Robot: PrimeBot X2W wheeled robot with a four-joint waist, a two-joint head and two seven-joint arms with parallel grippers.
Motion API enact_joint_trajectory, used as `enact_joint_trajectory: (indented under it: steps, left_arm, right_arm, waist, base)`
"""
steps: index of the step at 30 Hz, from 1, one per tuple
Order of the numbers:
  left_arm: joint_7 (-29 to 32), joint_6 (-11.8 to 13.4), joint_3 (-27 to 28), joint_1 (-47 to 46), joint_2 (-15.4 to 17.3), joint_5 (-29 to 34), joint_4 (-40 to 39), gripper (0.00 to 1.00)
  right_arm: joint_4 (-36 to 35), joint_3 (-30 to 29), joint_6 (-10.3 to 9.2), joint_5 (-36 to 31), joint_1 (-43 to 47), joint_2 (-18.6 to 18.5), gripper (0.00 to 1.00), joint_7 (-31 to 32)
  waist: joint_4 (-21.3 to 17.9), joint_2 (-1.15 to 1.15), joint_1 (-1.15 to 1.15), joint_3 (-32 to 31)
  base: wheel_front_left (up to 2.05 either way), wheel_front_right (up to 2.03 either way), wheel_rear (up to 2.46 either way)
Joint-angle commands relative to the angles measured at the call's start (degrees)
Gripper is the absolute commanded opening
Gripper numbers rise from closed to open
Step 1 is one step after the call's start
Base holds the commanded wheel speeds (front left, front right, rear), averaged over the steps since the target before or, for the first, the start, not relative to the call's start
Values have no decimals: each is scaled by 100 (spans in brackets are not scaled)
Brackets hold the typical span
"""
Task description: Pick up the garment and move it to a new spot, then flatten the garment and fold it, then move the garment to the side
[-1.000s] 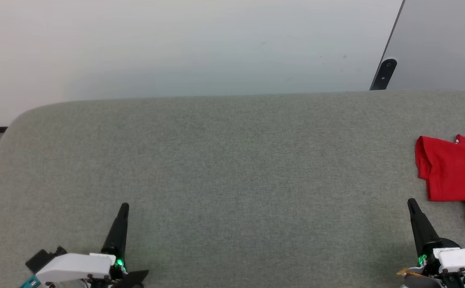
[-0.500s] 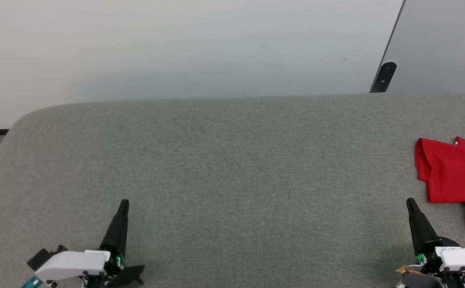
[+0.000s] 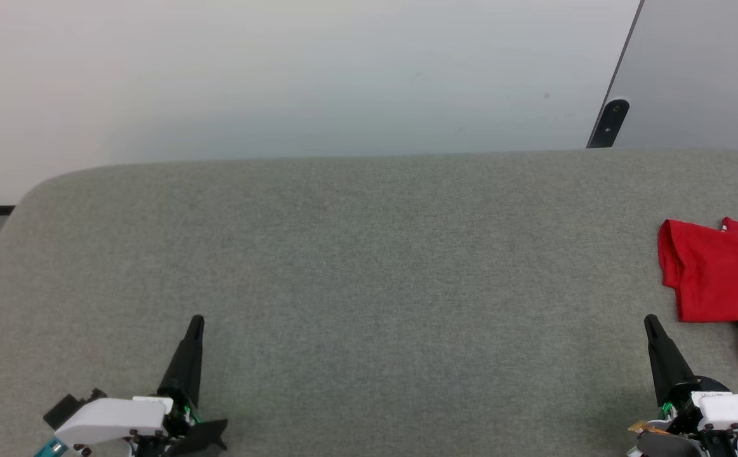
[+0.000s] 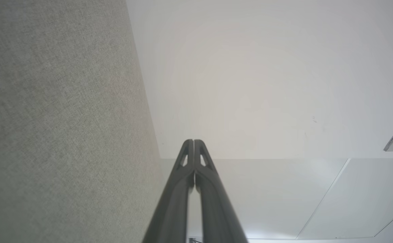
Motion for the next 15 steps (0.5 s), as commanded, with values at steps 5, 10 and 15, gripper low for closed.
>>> enact_joint_trajectory:
  steps: [5, 10, 15]
  left_arm:
    - [18, -37, 29, -53, -14, 32, 7, 0]
    - [27, -37, 36, -54, -19, 35, 8, 0]
    - [38, -37, 42, -54, -24, 42, 8, 0]
  right_arm:
    - [4, -5, -8, 17, -75, 15, 0, -1]
    - [4, -5, -8, 16, -75, 15, 0, -1]
    - [4, -5, -8, 16, -75, 15, 0, -1]
  waist:
    - [0, 0, 0, 0]
    - [0, 0, 0, 0]
    - [0, 0, 0, 0]
  base:
    - [0, 0, 0]
    - [0, 0, 0]
    - [0, 0, 0]
